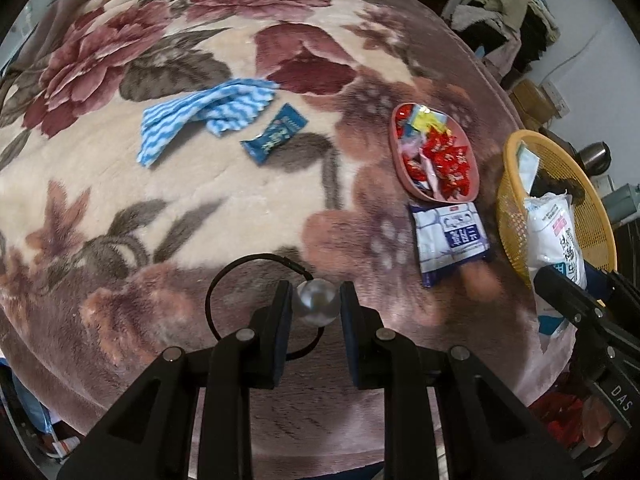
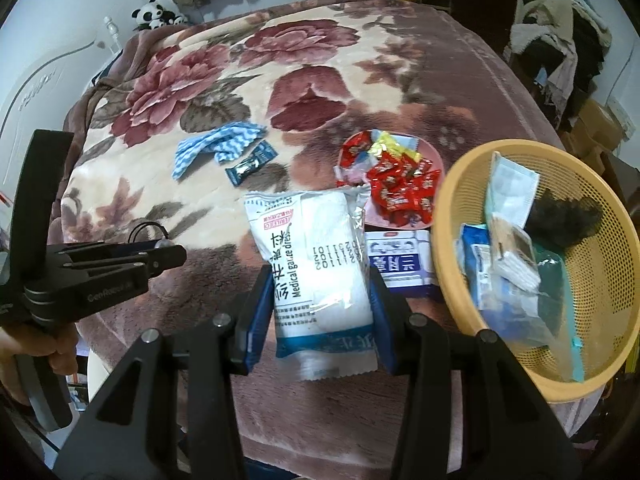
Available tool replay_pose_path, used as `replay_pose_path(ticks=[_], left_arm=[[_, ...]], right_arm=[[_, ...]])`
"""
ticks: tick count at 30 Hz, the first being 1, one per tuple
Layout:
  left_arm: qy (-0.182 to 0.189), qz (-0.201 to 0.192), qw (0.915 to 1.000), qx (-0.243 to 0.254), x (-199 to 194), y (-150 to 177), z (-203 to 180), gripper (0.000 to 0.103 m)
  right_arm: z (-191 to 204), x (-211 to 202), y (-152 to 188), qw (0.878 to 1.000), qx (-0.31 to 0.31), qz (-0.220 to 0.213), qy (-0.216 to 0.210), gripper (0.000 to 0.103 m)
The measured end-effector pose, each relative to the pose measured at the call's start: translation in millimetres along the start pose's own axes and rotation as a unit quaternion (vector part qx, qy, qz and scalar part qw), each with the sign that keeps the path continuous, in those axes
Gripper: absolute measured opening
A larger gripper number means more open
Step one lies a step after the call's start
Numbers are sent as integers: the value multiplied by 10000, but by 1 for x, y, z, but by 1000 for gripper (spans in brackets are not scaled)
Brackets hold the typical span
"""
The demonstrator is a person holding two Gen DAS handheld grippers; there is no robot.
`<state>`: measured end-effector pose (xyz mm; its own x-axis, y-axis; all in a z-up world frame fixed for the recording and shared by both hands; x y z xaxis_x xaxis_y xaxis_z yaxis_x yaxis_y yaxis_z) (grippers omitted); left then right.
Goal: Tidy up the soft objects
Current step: 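Carry the gauze pack and hair tie over the yellow basket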
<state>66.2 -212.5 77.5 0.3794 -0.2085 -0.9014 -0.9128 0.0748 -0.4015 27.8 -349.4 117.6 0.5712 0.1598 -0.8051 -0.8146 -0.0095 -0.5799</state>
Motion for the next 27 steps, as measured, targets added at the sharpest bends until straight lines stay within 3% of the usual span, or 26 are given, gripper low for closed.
replay_pose_path(ticks=[27], left_arm=[[467, 29, 9944, 944, 8, -26, -155, 23]], right_arm=[[-123, -50, 1, 9952, 791, -357, 461, 45]])
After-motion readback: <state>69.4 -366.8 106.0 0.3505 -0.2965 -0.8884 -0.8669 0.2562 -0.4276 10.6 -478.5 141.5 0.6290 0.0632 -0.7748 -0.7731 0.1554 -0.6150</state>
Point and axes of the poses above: each gripper's, at about its wrist camera, not at the fingertips, and x roughly the way its jaws point, z to its left, y to its underside, the point moved 8 cm from there along x, roughly the way its jaws point, and after that the axes turned 5 degrees about -z, right-handed, at the moved point
